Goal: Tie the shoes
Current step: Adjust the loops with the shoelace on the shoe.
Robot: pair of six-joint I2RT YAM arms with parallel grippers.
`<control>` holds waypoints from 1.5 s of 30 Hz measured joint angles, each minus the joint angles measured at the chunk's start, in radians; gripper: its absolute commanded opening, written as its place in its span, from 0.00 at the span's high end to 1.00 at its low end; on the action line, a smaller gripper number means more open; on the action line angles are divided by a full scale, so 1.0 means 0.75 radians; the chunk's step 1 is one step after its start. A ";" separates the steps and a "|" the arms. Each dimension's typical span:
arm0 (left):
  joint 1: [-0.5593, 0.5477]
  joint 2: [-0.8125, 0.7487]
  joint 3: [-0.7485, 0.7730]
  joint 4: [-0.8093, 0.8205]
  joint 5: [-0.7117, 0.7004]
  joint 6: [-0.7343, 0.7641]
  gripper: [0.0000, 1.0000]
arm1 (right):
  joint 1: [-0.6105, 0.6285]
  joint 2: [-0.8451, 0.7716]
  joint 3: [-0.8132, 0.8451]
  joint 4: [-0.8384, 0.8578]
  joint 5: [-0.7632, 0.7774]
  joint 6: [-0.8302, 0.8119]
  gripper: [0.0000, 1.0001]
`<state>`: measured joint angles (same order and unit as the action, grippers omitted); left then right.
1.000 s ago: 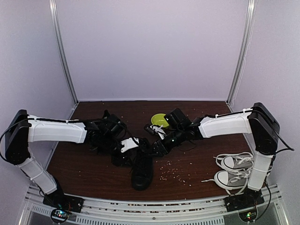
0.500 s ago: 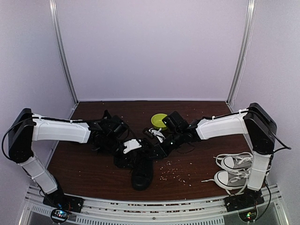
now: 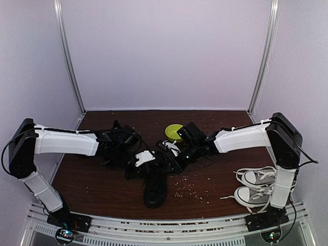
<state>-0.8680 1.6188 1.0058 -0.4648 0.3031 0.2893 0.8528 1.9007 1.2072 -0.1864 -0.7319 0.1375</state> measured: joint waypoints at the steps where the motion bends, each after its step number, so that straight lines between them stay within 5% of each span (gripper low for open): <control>1: 0.000 -0.009 0.001 -0.001 -0.001 0.000 1.00 | 0.000 0.000 0.000 0.000 0.000 0.000 1.00; 18: 0.134 0.042 0.008 -0.097 0.010 0.007 1.00 | 0.000 -0.001 -0.100 -0.013 0.006 -0.001 1.00; 45: 0.154 0.137 0.050 -0.206 0.049 0.031 1.00 | -0.018 -0.001 -0.147 0.015 0.010 0.017 1.00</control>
<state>-0.7525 1.7214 1.0435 -0.6193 0.3397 0.3122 0.8391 1.8999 1.0969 -0.1749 -0.7242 0.1501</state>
